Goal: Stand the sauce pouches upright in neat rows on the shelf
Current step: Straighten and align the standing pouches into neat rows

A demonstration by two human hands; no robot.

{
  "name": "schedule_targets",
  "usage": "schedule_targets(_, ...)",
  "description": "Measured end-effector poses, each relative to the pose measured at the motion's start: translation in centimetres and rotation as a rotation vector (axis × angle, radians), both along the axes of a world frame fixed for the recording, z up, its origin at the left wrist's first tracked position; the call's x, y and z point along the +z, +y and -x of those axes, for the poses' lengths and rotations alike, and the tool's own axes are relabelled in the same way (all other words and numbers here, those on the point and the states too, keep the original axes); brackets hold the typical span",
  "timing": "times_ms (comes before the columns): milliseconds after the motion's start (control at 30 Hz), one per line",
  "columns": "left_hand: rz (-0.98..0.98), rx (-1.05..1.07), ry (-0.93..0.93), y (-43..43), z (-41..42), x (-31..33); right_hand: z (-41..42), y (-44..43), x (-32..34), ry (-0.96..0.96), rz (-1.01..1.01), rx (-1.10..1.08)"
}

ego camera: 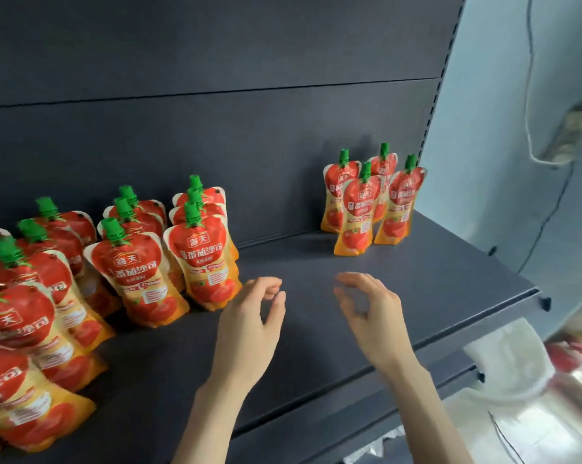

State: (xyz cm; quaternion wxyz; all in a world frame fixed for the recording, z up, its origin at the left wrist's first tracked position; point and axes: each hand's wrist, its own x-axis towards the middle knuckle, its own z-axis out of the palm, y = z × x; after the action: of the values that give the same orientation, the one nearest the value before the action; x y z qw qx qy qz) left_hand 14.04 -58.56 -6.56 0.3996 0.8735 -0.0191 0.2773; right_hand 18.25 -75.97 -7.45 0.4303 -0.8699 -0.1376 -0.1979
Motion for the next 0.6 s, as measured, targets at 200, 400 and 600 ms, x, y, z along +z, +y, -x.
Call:
schedule_targets(200,0.016,0.011,0.038,-9.2,-3.7,-2.2,-4.0,-9.5,-1.4,0.071,0.000,-0.007)
schedule_targets(400,0.146,0.130,0.068,-17.0,-7.2,-3.9,-8.6,-16.2,-1.9,0.090,0.043,0.102)
schedule_targets(600,0.224,0.241,-0.008,-18.8,-12.4,-1.4,-14.5,-18.0,0.3,0.064,0.005,0.213)
